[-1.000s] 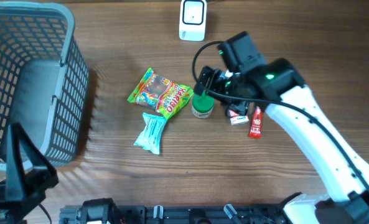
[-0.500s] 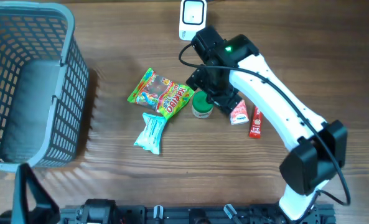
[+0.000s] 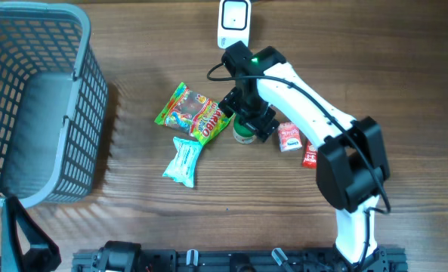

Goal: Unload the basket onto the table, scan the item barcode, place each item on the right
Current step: 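Lift the jar and hold its label toward the scanner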

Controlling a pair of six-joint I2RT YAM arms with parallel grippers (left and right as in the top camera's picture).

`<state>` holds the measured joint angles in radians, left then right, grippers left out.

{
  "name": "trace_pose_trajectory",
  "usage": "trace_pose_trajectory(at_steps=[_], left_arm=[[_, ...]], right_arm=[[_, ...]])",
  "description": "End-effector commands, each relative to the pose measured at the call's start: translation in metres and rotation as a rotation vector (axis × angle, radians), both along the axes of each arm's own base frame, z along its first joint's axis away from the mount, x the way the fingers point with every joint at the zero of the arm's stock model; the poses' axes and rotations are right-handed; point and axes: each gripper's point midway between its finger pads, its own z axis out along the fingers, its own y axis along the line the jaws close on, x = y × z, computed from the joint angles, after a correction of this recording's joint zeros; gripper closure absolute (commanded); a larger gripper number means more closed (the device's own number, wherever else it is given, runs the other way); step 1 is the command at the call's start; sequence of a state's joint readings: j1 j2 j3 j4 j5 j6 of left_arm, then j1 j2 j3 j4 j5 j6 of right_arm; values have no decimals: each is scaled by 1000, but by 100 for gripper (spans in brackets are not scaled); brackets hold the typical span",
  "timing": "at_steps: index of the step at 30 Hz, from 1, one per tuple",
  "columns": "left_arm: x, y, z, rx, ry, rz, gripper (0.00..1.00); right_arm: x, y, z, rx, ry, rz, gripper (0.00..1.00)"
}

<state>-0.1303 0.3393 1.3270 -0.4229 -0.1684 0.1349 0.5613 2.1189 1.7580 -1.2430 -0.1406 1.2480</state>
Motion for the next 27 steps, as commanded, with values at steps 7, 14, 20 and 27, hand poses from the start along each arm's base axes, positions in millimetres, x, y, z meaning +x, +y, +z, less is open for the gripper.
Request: trace_pose_trajectory(at_steps=[7,14,20,27], left_arm=[[-10,4,0,4,-23,19,0],[-37,8,-7,-5,-86,19,0],[-42,8,-19,-10,-119,20,0],[-33,7,-47,-13,-137,19,0]], right_arm=[[0,-5,-59,-81,92,36,6],[0,-5,-63,-65,89,129,34],[-1,-10,-52,-39,88,313,36],[-2,-14,43,30,-42,517,36]])
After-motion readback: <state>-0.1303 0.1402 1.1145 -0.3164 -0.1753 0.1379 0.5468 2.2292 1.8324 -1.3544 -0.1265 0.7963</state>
